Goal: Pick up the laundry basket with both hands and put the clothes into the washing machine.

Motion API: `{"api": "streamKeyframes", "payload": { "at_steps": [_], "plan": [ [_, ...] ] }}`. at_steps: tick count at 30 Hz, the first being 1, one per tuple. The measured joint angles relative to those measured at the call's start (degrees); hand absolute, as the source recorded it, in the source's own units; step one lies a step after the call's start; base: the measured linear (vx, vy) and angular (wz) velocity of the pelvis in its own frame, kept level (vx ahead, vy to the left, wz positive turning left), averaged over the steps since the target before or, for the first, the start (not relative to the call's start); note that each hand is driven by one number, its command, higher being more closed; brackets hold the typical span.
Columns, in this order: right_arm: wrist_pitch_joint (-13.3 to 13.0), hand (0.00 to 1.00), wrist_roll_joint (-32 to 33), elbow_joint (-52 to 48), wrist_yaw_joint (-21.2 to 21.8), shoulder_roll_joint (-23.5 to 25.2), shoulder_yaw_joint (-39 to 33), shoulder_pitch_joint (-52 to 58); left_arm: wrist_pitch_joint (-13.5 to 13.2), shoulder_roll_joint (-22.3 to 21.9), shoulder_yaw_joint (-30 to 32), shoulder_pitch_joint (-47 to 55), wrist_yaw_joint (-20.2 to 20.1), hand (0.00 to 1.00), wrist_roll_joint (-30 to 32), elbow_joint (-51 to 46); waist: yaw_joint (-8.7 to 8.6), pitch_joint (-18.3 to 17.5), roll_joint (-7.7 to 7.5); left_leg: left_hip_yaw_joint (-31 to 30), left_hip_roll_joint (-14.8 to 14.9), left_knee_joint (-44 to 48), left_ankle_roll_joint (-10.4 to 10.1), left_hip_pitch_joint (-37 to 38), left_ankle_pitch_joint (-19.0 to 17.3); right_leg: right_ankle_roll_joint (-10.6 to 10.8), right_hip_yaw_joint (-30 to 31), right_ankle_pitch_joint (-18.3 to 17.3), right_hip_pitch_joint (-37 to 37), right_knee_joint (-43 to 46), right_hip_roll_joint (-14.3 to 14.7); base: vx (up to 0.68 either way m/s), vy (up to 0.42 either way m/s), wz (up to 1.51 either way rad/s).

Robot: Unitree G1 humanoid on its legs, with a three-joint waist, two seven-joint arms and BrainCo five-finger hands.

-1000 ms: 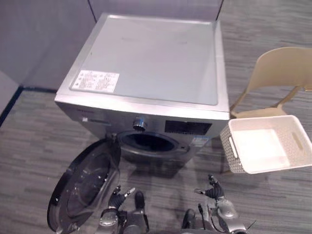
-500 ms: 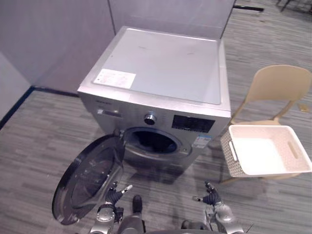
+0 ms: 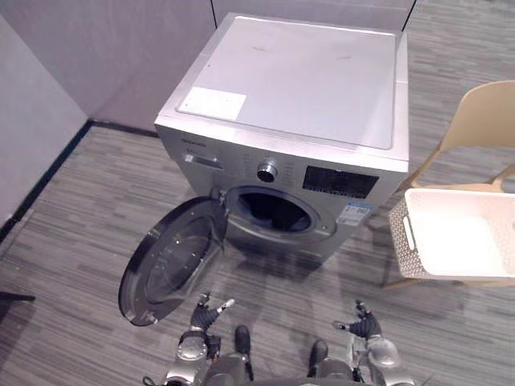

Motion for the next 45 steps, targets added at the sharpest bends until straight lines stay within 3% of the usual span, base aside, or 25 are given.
{"api": "streamKeyframes", "payload": {
  "at_steps": [3, 9, 14, 20, 25, 27, 31, 33, 38, 42, 45],
  "plan": [
    [-0.14, 0.00, 0.00, -0.04, 0.01, 0.24, 0.09, 0.07, 0.06, 0.64, 0.03, 1.86, 1.20, 0.00, 0.62, -7.28, 0.17, -0.45, 0.08, -0.19, -0.86, -2.45, 0.27, 3.00, 0.98, 0.29, -0.09, 0.38, 2.40, -1.11, -0.20, -0.01, 0.036, 0.03],
    [-0.14, 0.00, -0.04, -0.34, 0.09, 0.19, 0.03, 0.46, -0.23, 1.13, 1.30, 6.88, 0.74, 0.00, 1.20, -33.25, 0.31, -0.81, 0.18, -2.00, -1.16, -5.16, 0.68, 3.93, 2.78, 0.35, -1.59, 0.41, 3.02, -1.37, 0.05, -0.01, 0.010, 0.13],
    [-0.13, 0.00, -0.25, -1.77, 0.41, 0.01, 0.05, 1.51, -0.80, 4.16, 13.25, 5.16, 2.68, 0.00, 1.21, -42.43, 0.35, -1.13, 0.54, -3.17, -0.94, -5.23, 0.69, 4.17, 2.78, 0.15, -2.69, 0.36, 4.31, -2.52, 0.69, 0.01, -0.016, 0.09],
    [-0.06, 0.00, -0.34, -2.13, 2.62, -0.54, 0.08, 2.12, 0.00, 8.87, 21.59, 1.49, 7.26, 0.00, 3.24, -39.66, 1.19, -1.32, 0.66, -3.37, -0.79, -5.32, 0.68, 4.15, 2.77, 0.04, -2.97, 0.38, 4.75, -3.32, 1.10, 0.01, -0.010, 0.03],
    [0.20, 0.00, -0.83, -5.10, 2.80, -2.08, 0.24, 2.77, 3.51, 15.72, 23.10, -2.92, 6.95, 0.00, 3.30, -24.86, 1.74, -1.38, 0.12, -3.52, -0.66, -5.37, 0.68, 2.51, 2.78, -0.13, -2.90, 0.46, 3.10, -3.28, 1.29, 0.00, 0.000, 0.00],
    [0.56, 0.00, -0.96, -5.10, 2.88, -2.29, 0.31, 2.78, 4.19, 18.83, 23.09, -5.33, 6.83, 0.00, 3.27, -18.24, 1.75, -0.96, -0.73, -3.52, -0.50, -5.32, 0.50, 1.50, 2.92, -0.29, -2.78, 0.57, 2.01, -3.20, 1.46, 0.00, 0.000, 0.00],
    [0.57, 0.00, -1.05, -5.13, 2.93, -2.31, 2.78, 2.60, 4.47, 26.31, 22.58, -12.34, 5.17, 0.00, 3.16, -4.63, 1.90, 1.14, -4.71, -3.46, 0.38, -5.25, -0.08, -2.19, 3.66, -1.04, -2.58, 1.07, -1.76, -3.16, 2.44, 0.00, -0.013, -0.02],
    [0.20, 0.00, -0.76, -5.14, 2.91, -2.33, 3.02, 2.59, 4.51, 27.07, 21.91, -14.35, 4.26, 0.00, 3.09, -0.06, 1.90, 1.77, -5.74, -3.11, 0.59, -5.24, -0.15, -3.39, 3.77, -1.35, -2.11, 1.29, -3.22, -3.14, 2.63, 0.02, -0.013, -0.10],
    [-0.25, 0.00, -0.12, -5.07, 2.81, -2.32, 3.29, 2.89, 4.34, 24.27, 19.89, -15.58, 3.86, 0.00, 0.97, 0.85, 1.92, 2.81, -5.99, -2.62, 0.54, -5.24, -0.15, -4.24, 3.77, -1.37, -1.09, 1.31, -4.32, -3.13, 2.60, 0.02, 0.011, -0.05],
    [-0.29, 0.00, -0.01, -5.05, 2.74, -2.22, 3.40, 2.52, 4.22, 15.38, 15.60, -11.41, 4.69, 0.00, -0.35, -6.37, 2.19, 3.05, -5.26, -2.59, 0.37, -5.24, -0.15, -3.76, 3.77, -1.40, -0.97, 1.30, -3.95, -3.09, 2.44, 0.00, 0.000, 0.00],
    [-0.15, 0.00, -0.07, -5.04, 2.70, -2.16, 2.38, 2.39, 3.74, 8.10, 7.27, -3.97, 3.47, 0.00, -2.88, -14.33, 2.48, 3.43, -3.46, -3.00, 0.08, -5.24, -0.15, -1.63, 3.76, -1.73, -1.05, 1.08, -1.71, -2.89, 2.12, -0.01, 0.030, 0.06]
  ]
}}
